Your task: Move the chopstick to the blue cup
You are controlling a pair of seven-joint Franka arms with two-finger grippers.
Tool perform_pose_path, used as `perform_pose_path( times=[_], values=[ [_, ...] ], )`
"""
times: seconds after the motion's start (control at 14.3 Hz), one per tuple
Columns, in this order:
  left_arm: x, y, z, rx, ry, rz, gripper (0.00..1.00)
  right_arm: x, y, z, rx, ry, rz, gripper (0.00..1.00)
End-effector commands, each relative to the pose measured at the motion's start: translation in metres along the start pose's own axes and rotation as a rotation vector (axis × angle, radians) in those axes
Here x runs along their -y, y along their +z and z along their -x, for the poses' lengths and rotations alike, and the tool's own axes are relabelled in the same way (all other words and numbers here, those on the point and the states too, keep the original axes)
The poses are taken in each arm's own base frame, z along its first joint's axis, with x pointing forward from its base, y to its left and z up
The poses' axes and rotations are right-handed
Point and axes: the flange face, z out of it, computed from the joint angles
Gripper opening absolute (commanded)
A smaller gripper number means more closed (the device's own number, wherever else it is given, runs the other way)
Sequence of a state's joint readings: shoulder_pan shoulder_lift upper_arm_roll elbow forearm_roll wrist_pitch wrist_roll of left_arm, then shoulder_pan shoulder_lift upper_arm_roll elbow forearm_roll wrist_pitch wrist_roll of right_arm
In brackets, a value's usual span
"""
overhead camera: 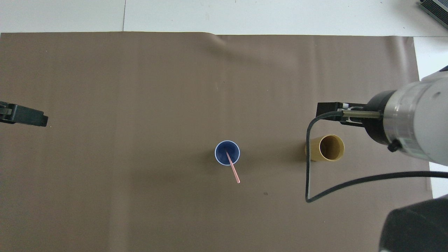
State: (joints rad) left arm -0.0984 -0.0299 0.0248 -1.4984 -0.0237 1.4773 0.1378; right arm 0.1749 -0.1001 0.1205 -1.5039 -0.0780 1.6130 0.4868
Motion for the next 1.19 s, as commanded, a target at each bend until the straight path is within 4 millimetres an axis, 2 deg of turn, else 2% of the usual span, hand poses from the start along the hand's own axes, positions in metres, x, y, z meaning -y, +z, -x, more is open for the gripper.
perform_pose_path(
  times=[0.0,0.07,0.28,0.42,0.49,0.63,0.77,1.12],
  values=[
    [0.000,-0.002,0.007,0.003,0.013,-0.012,1.00,-0.039,-0.015,-0.003,0.008,0.077,-0.016,1.00],
    [-0.001,-0.001,0.006,0.004,0.014,-0.012,1.00,-0.059,-0.014,-0.010,0.017,0.097,-0.009,1.00],
    [-0.001,-0.002,0.007,0.001,0.013,-0.012,1.00,-0.120,0.007,-0.022,0.137,-0.043,-0.008,1.00],
    [-0.002,-0.002,0.006,0.001,0.014,-0.012,1.00,-0.130,0.027,-0.031,0.177,-0.075,0.020,1.00],
    [-0.002,-0.001,0.006,0.003,0.014,-0.012,1.00,-0.143,0.042,-0.038,0.214,-0.046,0.031,1.00],
    [-0.002,-0.001,0.006,0.003,0.014,-0.012,1.00,-0.150,0.063,-0.046,0.225,-0.030,0.028,1.00],
    [-0.002,-0.001,0.006,0.003,0.013,-0.012,1.00,-0.159,0.069,-0.038,0.242,-0.005,0.020,1.00],
    [0.000,-0.002,0.005,-0.009,0.004,-0.014,1.00,-0.163,0.070,-0.033,0.265,-0.044,0.020,1.00]
  ],
)
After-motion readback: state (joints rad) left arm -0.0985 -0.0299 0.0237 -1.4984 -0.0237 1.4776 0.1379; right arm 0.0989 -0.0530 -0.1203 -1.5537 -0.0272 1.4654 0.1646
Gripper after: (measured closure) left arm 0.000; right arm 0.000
